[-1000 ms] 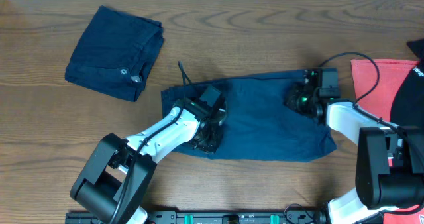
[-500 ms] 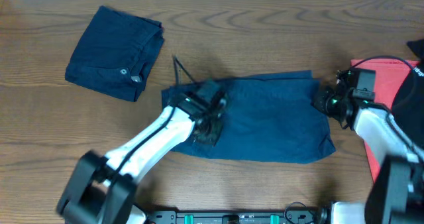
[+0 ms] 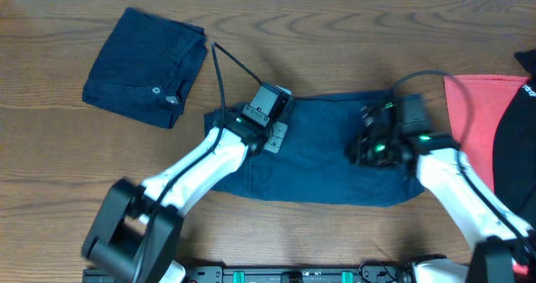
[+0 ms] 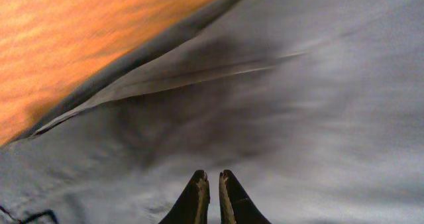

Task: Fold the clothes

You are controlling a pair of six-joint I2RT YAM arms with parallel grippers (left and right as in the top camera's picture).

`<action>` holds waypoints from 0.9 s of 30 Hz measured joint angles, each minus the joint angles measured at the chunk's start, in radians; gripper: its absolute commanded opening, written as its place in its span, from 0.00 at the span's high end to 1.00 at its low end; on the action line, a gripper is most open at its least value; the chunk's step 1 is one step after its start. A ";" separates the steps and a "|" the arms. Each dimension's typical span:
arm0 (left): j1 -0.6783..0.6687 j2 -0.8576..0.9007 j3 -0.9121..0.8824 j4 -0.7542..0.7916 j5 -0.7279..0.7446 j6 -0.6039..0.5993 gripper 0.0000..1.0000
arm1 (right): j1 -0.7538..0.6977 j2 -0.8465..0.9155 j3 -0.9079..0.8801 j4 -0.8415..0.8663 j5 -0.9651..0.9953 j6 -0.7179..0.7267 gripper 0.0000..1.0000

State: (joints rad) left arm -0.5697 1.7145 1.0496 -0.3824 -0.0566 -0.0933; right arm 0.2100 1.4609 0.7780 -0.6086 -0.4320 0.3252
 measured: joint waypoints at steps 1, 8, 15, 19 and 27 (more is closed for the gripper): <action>0.020 0.023 0.000 0.003 -0.015 0.002 0.91 | 0.027 0.029 -0.002 -0.039 0.034 0.005 0.99; 0.189 0.070 0.000 0.013 -0.055 0.013 0.90 | 0.038 0.147 -0.002 -0.158 0.225 0.088 0.99; 0.288 0.024 0.041 -0.109 0.025 0.013 0.78 | 0.032 0.146 0.004 -0.166 0.243 0.120 0.99; 0.289 -0.123 0.084 -0.229 0.081 -0.021 0.44 | 0.032 0.107 0.004 -0.163 0.198 0.055 0.97; 0.313 -0.207 0.089 -0.426 0.118 -0.071 0.13 | 0.032 -0.102 0.008 -0.010 0.115 -0.012 0.96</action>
State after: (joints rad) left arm -0.2569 1.5074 1.1389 -0.8089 0.0612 -0.1642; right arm 0.2424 1.3590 0.7864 -0.6182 -0.3172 0.3134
